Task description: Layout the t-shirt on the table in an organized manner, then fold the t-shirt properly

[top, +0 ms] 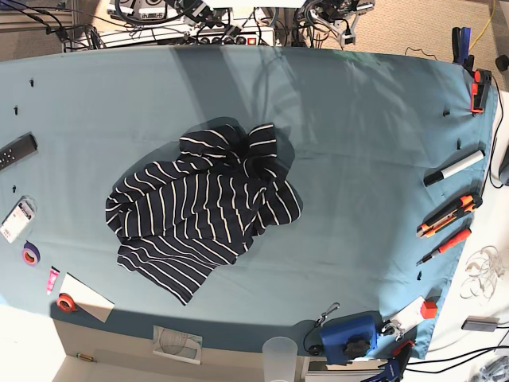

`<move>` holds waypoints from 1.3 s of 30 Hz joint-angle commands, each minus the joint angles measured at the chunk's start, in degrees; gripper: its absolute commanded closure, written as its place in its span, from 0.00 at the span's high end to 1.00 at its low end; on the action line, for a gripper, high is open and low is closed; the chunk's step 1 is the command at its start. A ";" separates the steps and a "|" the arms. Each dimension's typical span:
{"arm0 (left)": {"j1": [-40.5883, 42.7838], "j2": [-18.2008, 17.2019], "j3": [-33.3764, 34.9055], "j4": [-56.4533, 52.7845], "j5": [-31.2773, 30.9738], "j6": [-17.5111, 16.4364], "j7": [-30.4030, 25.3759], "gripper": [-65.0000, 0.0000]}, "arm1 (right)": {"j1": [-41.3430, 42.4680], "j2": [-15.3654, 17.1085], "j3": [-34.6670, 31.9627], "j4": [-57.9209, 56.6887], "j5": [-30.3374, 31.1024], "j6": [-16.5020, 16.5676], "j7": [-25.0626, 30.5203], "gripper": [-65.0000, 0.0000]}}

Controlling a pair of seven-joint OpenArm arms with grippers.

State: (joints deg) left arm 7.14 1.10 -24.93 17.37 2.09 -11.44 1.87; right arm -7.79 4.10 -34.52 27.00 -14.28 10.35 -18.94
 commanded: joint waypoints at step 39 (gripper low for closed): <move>0.33 -0.33 0.00 0.28 -0.07 -0.57 0.22 0.00 | -0.02 -0.11 0.09 1.22 0.09 -1.44 -0.57 0.00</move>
State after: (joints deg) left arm 7.14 0.91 -24.93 17.41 2.11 -11.42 1.91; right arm -7.79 3.95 -34.52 27.77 -14.31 8.84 -19.35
